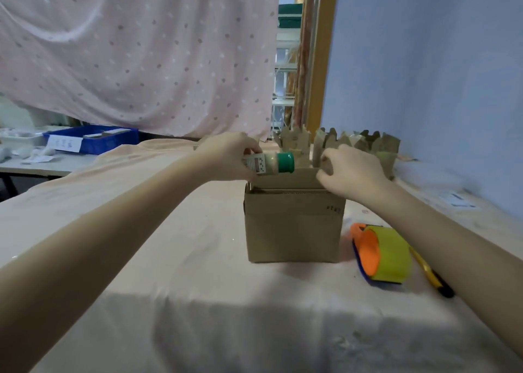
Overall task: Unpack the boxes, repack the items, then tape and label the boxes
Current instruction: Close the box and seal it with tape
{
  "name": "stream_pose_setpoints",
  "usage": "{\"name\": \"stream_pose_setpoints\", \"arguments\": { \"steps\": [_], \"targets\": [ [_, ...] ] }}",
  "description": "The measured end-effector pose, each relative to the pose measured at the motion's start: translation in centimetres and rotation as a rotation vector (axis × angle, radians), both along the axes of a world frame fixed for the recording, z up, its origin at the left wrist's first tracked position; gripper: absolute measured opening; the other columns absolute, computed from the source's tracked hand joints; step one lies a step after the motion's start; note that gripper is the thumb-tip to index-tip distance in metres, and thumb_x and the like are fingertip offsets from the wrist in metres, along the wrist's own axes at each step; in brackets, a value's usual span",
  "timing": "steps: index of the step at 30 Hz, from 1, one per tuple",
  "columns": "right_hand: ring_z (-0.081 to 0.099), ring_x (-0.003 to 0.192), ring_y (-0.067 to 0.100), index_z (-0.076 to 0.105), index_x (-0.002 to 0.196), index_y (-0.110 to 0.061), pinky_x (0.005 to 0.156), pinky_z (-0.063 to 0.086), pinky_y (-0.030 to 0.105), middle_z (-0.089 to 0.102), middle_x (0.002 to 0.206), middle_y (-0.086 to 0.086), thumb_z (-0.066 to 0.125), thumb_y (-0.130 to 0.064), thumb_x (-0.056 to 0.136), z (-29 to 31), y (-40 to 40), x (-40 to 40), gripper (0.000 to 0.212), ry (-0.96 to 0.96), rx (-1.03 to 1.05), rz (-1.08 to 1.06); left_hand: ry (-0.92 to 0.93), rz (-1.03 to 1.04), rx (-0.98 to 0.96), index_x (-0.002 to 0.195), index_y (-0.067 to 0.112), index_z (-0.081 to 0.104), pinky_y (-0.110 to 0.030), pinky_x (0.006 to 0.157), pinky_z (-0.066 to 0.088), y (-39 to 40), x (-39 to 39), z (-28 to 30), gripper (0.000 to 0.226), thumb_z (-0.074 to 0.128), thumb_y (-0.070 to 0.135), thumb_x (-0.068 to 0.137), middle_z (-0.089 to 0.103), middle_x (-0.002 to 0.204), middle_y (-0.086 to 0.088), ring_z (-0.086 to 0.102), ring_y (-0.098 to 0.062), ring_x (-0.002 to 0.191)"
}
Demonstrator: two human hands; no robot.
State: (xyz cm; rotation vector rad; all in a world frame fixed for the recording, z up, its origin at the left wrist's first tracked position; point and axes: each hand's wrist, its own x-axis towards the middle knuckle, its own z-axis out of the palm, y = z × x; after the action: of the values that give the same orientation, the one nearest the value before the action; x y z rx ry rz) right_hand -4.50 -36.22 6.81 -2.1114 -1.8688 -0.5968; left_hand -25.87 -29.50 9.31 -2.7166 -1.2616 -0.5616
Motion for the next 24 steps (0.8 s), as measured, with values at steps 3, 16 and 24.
{"name": "stream_pose_setpoints", "arguments": {
  "steps": [3,16,24],
  "targets": [
    [0.058,0.092,0.026,0.051,0.127,-0.014,0.065,0.040,0.030,0.057,0.114,0.009,0.047,-0.037,0.094,-0.5,-0.5,1.5,0.040,0.124,-0.080,-0.081,0.003,-0.030,0.017,0.118,0.022,0.062,-0.027,0.065,0.040,0.1,1.5,-0.2,0.045,0.074,0.029,0.075,0.054,0.093,0.006,0.050,-0.015,0.081],
    [0.062,0.091,0.027,0.025,0.147,-0.025,0.082,0.054,0.048,0.060,0.104,0.008,0.055,-0.025,0.090,-5.4,-4.4,1.4,0.065,0.826,-0.152,0.124,0.066,-0.126,0.020,0.127,0.022,0.057,-0.025,0.077,0.047,-2.8,2.8,-3.6,0.052,0.073,0.037,0.079,0.058,0.113,0.005,0.051,-0.011,0.093],
    [0.056,0.087,0.015,0.038,0.135,-0.018,0.059,0.040,0.013,0.057,0.108,-0.002,0.056,-0.027,0.093,-8.4,-8.1,0.4,0.047,0.912,-0.027,0.069,0.137,-0.154,0.104,0.126,0.030,0.054,-0.028,0.077,0.044,-6.2,1.2,-6.9,0.043,0.063,0.034,0.084,0.053,0.113,0.005,0.053,-0.016,0.102]
  ]
}}
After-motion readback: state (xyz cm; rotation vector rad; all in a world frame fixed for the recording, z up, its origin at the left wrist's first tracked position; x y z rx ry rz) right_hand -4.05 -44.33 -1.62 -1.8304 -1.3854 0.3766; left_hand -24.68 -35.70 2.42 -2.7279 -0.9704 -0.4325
